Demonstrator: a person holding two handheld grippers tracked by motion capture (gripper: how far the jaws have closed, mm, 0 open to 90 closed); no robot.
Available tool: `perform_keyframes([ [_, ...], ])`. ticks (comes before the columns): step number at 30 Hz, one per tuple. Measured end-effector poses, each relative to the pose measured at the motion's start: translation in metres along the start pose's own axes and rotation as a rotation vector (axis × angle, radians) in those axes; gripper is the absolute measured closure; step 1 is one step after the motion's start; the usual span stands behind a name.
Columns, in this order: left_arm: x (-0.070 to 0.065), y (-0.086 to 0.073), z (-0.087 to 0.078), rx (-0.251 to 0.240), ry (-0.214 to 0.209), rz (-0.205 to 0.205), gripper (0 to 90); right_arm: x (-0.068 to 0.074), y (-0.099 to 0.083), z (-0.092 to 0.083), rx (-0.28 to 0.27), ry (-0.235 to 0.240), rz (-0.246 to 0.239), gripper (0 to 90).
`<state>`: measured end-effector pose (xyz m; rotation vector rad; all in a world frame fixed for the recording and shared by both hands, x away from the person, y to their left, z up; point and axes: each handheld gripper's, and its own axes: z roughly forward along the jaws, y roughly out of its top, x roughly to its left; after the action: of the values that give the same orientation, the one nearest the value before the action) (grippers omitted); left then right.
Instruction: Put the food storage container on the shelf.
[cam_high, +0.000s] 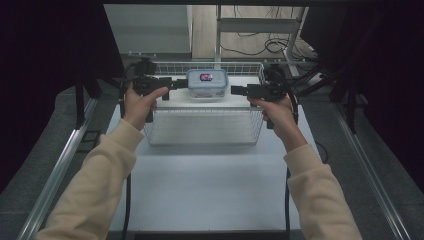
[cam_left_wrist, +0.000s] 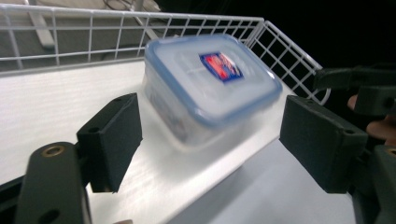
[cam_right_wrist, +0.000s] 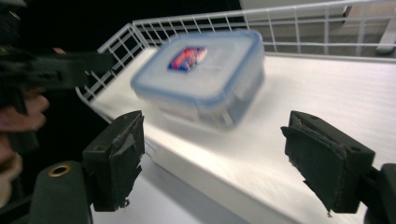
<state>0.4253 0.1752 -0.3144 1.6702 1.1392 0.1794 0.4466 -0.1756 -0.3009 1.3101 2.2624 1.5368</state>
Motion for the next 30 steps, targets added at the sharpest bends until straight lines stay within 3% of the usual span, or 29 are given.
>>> perform_keyframes([
  [4, -0.009, -0.025, -0.009, 0.010, 0.000, 0.066, 21.3, -0.003, -0.020, -0.016, -0.015, 0.002, -0.051, 21.1],
  [7, -0.018, -0.050, -0.017, 0.010, -0.005, 0.112, 21.3, 0.000, -0.040, -0.027, -0.033, -0.018, -0.126, 21.7],
  [12, -0.026, -0.113, -0.026, 0.010, -0.048, 0.140, 22.0, 0.012, -0.085, -0.041, -0.026, -0.031, -0.216, 22.0],
  [13, -0.026, -0.123, -0.026, 0.009, -0.041, 0.144, 22.0, 0.014, -0.096, -0.044, -0.023, -0.032, -0.227, 21.9],
  [17, -0.024, -0.172, -0.025, 0.053, -0.016, 0.175, 22.2, 0.016, -0.132, -0.053, -0.033, -0.015, -0.223, 22.4],
  [22, -0.017, -0.215, -0.024, 0.127, 0.030, 0.184, 22.1, 0.015, -0.181, -0.052, -0.010, -0.056, -0.255, 22.9],
  [24, -0.013, -0.230, -0.024, 0.150, 0.046, 0.182, 22.5, 0.013, -0.200, -0.048, 0.007, -0.090, -0.272, 23.6],
  [27, -0.006, -0.246, -0.024, 0.188, 0.084, 0.183, 22.7, 0.008, -0.227, -0.041, 0.048, -0.089, -0.274, 24.6],
  [30, -0.003, -0.250, -0.028, 0.174, 0.109, 0.198, 22.8, 0.001, -0.243, -0.035, 0.098, -0.093, -0.263, 24.6],
])
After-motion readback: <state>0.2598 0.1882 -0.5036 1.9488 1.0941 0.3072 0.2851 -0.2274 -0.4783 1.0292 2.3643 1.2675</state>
